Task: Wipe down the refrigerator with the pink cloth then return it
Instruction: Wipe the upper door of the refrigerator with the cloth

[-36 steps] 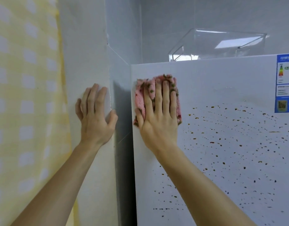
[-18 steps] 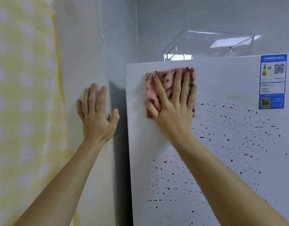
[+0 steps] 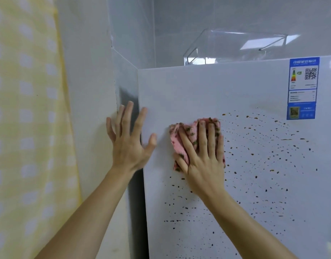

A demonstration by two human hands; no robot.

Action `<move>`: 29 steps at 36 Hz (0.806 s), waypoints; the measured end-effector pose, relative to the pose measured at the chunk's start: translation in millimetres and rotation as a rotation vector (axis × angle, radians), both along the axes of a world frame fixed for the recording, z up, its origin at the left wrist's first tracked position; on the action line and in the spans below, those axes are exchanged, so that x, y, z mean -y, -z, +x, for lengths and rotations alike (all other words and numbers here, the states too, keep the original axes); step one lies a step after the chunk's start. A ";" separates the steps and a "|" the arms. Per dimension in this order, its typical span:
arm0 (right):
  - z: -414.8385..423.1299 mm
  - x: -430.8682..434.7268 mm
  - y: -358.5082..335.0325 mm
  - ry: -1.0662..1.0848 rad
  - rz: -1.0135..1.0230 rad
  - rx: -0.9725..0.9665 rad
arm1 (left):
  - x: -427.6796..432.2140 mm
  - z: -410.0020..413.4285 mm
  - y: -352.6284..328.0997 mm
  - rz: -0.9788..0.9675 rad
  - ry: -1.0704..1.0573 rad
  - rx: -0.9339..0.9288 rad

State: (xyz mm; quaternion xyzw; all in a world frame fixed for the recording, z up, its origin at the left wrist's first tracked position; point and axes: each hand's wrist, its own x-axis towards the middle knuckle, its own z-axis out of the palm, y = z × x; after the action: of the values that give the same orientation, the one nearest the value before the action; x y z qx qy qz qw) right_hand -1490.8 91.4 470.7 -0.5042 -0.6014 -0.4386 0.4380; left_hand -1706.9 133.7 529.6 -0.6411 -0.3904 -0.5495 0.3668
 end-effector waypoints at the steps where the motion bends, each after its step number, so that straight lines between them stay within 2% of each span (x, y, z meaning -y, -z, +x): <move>1: 0.7 -0.8 -6.2 0.001 0.017 -0.006 | 0.3 6.0 1.6 0.004 -0.006 -0.017; 10: 28.6 -12.2 -124.3 0.051 0.156 -0.154 | -2.6 29.5 4.4 0.044 -0.031 -0.037; 13: 29.7 -6.9 -112.3 0.057 0.130 -0.156 | -4.4 30.8 5.3 0.060 -0.038 -0.035; 19: 40.8 5.2 -11.8 0.032 0.079 -0.036 | -3.2 33.6 4.4 0.071 -0.043 -0.019; 21: 46.2 5.9 0.5 0.023 0.043 -0.004 | -2.2 34.4 2.7 0.066 -0.049 -0.020; 25: 46.9 2.9 -17.2 0.031 0.062 -0.004 | -0.8 35.9 0.9 0.050 -0.057 -0.011; 29: 46.2 -4.2 -71.4 0.049 0.129 -0.065 | 1.9 43.7 -2.5 0.043 -0.028 -0.002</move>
State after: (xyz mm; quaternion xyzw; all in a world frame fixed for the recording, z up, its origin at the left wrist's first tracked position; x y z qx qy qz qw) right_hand -1444.6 95.6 542.1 -0.5034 -0.5450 -0.4704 0.4778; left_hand -1663.2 131.8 532.1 -0.6281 -0.3871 -0.5517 0.3888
